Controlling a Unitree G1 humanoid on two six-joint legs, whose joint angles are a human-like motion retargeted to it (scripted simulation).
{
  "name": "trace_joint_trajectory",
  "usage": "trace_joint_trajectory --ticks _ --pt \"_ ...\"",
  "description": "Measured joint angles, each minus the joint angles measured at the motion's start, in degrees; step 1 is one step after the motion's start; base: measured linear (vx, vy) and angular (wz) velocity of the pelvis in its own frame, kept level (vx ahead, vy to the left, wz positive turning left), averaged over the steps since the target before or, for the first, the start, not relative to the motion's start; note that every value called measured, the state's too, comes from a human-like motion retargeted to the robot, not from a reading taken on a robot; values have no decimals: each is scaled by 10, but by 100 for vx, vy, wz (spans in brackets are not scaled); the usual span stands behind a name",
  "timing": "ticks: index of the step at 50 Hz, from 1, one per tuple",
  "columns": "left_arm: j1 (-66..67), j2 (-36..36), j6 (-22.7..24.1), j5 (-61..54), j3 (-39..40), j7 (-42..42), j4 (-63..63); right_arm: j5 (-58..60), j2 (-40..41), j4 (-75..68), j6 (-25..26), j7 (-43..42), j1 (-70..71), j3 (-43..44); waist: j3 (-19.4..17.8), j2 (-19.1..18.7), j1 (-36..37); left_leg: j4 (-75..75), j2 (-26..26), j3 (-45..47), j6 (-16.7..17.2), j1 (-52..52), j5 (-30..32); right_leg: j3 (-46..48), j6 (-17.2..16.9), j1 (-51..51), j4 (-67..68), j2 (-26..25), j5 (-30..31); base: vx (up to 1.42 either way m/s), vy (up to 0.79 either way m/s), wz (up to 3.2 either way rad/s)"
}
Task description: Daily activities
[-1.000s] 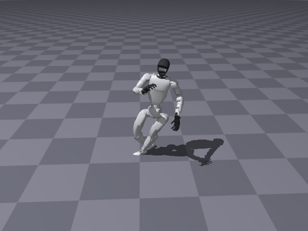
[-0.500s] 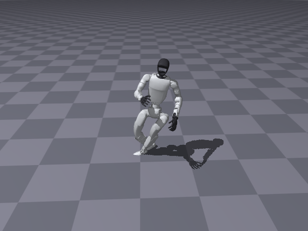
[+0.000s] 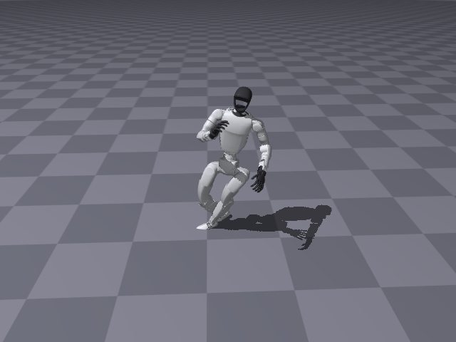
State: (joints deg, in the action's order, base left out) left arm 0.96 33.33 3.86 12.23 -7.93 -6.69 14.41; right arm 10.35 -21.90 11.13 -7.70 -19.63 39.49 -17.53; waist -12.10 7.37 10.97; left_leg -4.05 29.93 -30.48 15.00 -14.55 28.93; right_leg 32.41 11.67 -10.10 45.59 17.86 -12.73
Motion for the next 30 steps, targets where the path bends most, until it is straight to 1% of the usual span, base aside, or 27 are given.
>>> trace_joint_trajectory --ticks 7,12,17,23,30 --pt "-113 20 5 21 -73 14 -136 -27 3 -36 13 98 -41 -109 9 2 -15 -1 0 -1 0 -9 7 4 -5 -10 -3 0 9 0 0 0" --pt "-202 9 2 17 -129 25 -203 -49 -3 -53 23 155 -48 -160 13 -2 -26 0 0 2 0 -14 10 4 -6 -14 -3 -1 16 0 0 0" --pt "-252 -16 -7 -16 -156 26 -223 -86 -5 -60 28 174 -65 -167 8 -7 -29 1 0 9 0 -14 10 4 -8 -15 -4 -1 17 0 0 0" --pt "-271 -35 -11 -60 -166 24 -218 -127 -11 -65 30 179 -96 -162 3 -8 -27 2 0 14 0 -14 10 2 -10 -15 -3 0 15 0 0 0" --pt "-288 -38 -6 -60 -174 26 -210 -121 -22 -69 31 190 -108 -168 3 -10 -24 0 0 14 0 -12 10 0 -7 -13 -4 1 13 0 0 0"
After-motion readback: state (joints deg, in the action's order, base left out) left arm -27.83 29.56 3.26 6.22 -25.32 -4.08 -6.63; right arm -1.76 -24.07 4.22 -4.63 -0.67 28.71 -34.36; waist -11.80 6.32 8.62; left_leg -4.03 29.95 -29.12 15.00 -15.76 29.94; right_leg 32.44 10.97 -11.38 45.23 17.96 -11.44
